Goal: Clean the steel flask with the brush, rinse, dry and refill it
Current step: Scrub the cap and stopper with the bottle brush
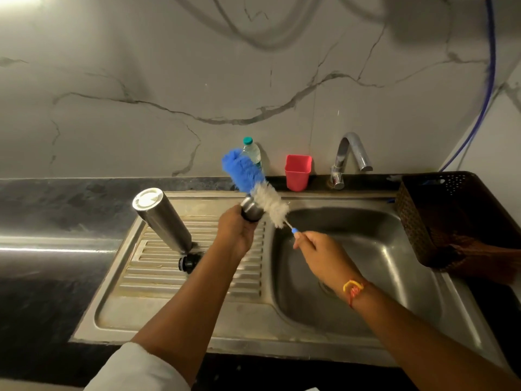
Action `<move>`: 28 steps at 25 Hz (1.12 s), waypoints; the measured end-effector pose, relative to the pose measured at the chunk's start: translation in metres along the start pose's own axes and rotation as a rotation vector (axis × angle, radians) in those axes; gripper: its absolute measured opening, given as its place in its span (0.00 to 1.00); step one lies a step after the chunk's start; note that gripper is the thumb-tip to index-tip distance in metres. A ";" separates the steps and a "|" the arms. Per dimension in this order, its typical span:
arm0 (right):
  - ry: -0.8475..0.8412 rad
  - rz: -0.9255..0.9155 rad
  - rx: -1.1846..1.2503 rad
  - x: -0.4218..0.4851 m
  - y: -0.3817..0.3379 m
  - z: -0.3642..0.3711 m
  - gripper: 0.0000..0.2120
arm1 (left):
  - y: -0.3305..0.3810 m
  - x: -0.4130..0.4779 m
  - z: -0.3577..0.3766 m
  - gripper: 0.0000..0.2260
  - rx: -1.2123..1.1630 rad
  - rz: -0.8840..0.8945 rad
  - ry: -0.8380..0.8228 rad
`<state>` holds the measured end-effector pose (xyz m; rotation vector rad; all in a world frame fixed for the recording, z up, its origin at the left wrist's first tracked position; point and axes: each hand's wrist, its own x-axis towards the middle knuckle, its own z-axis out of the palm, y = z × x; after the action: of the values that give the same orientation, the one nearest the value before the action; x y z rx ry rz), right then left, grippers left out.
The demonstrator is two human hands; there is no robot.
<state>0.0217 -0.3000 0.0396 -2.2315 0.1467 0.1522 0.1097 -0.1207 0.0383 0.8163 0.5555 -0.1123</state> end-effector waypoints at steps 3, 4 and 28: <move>-0.075 0.007 -0.014 -0.022 0.011 0.003 0.17 | 0.024 0.020 -0.009 0.10 -0.123 0.041 0.046; -0.059 0.009 -0.008 -0.018 0.009 0.002 0.17 | 0.022 0.016 -0.008 0.09 -0.089 0.042 0.029; -0.049 -0.070 0.005 -0.004 -0.003 0.004 0.17 | 0.021 -0.007 -0.015 0.10 -0.018 0.008 -0.072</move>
<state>0.0183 -0.2952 0.0401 -2.2228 0.0423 0.1688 0.1033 -0.0962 0.0474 0.7942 0.4842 -0.1286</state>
